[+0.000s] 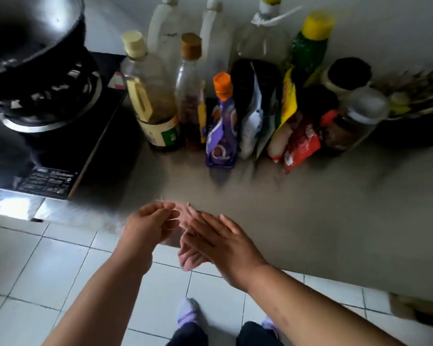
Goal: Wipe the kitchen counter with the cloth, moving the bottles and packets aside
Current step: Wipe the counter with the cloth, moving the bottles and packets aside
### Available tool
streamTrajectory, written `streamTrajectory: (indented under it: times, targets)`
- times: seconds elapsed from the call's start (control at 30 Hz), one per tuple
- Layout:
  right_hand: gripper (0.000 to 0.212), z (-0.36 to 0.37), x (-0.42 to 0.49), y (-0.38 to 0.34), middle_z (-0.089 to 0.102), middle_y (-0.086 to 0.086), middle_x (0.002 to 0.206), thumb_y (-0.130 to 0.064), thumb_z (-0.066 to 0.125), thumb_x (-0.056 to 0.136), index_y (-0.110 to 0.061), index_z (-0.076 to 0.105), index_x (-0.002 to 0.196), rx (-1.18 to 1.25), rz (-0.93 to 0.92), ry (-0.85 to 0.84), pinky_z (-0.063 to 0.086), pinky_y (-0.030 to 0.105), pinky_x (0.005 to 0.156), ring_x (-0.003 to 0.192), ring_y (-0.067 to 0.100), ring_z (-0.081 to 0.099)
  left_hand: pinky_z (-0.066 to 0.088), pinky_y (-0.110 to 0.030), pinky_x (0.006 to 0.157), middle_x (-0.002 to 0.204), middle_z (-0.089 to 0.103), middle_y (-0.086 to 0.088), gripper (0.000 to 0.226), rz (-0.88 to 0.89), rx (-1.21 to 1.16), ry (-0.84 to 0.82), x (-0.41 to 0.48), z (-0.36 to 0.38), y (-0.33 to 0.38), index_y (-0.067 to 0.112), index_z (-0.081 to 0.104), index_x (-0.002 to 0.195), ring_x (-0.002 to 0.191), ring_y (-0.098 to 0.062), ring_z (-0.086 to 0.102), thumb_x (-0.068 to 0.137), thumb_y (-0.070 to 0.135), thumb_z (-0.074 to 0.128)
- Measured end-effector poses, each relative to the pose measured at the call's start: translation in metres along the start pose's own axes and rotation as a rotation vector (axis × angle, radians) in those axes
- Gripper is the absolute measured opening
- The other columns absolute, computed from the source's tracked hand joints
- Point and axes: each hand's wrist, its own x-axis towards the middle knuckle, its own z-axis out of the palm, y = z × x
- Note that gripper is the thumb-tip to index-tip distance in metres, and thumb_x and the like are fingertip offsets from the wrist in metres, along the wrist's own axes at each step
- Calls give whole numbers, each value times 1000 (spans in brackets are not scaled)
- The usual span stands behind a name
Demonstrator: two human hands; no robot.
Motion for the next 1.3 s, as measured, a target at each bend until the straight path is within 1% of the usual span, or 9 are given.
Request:
streamTrajectory:
  times: [0.17,0.37,0.53,0.63,0.7,0.83,1.1,1.2,1.3]
  targets:
    - [55,-8,-90,57,20,-4,159,-31,50,92,-34,34,145,23,82,34,22,43,115,146,22,19,49,-17,52,77,67,-9,11,19,53,-95,-16,68,3,10,67,83,53,-10,61,89,10,59]
    - [98,-30,-197,125,19,-7,159,-46,73,61,-33,29,148,5,224,-127,19,38,115,146,20,21,45,-26,65,81,67,-9,9,23,140,-281,-48,151,10,9,65,89,69,-19,58,91,12,57]
    - [59,-59,-248,155,38,-15,149,-39,64,78,-35,49,135,164,242,-24,30,26,109,144,3,19,45,-26,64,84,68,-8,12,58,213,-391,-74,195,17,8,65,96,70,-18,60,92,14,56]
    - [50,-82,-267,175,43,-43,133,-25,54,90,-59,47,126,457,455,87,26,12,109,130,-18,32,44,-26,64,84,68,-6,15,90,241,-405,-86,212,23,7,65,100,70,-17,61,92,15,55]
    - [57,-89,-274,194,62,-31,116,-10,50,88,-56,51,121,575,654,215,38,24,106,116,-10,52,45,-26,66,86,68,-6,17,115,250,-406,-93,220,27,6,65,102,72,-17,61,93,16,55]
    - [44,-119,-248,215,70,-7,110,10,47,84,-11,58,122,723,694,307,41,16,99,108,13,64,46,-28,71,98,70,-10,15,202,299,-386,-111,227,35,11,65,102,81,-18,62,92,18,56]
    - [48,-186,-122,149,65,-11,118,-5,58,85,-29,52,126,901,436,238,45,15,95,110,-1,59,50,-19,78,108,66,9,37,315,343,-530,-128,189,59,31,54,120,98,-8,61,85,38,64]
    - [37,-199,-80,121,65,-3,116,-4,53,87,-27,53,116,1118,611,381,48,19,86,105,9,61,50,-31,90,110,64,16,41,299,344,-578,-125,169,73,41,49,115,103,-6,62,80,38,71]
    - [28,-211,-41,95,70,6,108,-5,48,89,-21,61,108,1560,769,377,56,29,73,92,21,67,53,-14,74,106,65,14,54,335,249,-592,-121,149,85,35,47,115,89,8,66,76,11,76]
